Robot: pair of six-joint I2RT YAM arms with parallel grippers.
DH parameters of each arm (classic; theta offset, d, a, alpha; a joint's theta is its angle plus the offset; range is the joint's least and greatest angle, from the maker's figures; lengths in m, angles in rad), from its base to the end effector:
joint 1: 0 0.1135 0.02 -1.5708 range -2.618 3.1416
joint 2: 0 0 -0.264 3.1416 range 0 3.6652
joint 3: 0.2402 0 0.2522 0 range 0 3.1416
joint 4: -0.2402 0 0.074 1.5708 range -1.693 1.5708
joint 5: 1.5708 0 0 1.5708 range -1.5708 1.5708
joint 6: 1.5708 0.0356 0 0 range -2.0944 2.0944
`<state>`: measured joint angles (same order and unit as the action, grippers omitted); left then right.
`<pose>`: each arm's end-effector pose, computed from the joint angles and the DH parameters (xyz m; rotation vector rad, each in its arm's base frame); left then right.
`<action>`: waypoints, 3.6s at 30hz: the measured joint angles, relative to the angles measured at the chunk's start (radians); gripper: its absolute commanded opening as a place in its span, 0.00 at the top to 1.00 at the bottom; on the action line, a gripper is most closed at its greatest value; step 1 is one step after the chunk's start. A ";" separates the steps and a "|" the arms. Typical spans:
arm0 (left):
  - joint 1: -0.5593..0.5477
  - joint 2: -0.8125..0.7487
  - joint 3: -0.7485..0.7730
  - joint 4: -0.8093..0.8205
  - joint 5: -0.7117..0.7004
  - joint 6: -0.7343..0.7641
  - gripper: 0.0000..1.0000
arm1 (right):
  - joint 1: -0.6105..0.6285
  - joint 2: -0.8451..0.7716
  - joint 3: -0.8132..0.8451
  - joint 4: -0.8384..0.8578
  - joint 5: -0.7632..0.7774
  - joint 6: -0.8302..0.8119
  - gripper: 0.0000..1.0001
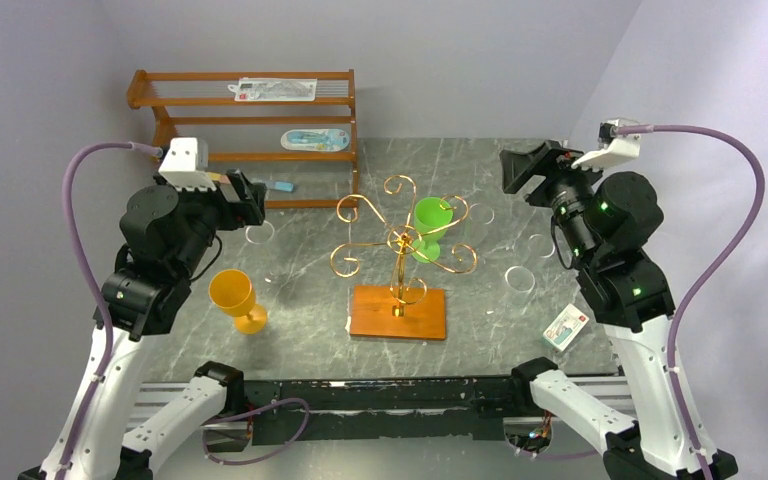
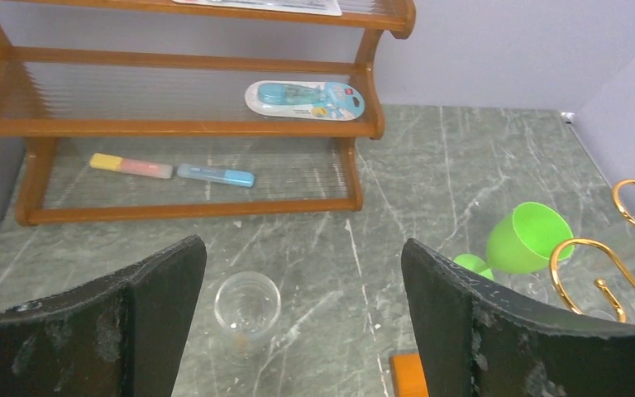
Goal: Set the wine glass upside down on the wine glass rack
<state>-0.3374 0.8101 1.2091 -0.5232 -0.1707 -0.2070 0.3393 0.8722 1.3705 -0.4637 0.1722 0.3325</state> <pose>0.1423 -0.0435 0.4417 -0.0173 1.7000 -0.2627 0.1394 0.0427 0.4892 0.1327 1.5446 0.4011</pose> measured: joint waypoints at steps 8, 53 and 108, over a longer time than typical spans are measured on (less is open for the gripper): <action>0.000 0.064 0.001 -0.006 0.094 -0.038 0.03 | 0.000 0.023 0.000 -0.098 0.045 0.038 0.21; 0.000 0.058 -0.081 0.115 0.261 -0.032 0.03 | 0.039 0.583 0.024 -0.325 0.079 0.082 1.00; -0.006 0.165 -0.104 0.781 0.460 -1.169 0.13 | 0.299 0.298 -0.016 0.821 -0.278 0.127 1.00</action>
<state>-0.3435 0.9752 1.1049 0.2577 0.2893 -1.3758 0.6388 1.1698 1.3548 0.3573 -0.1055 0.4591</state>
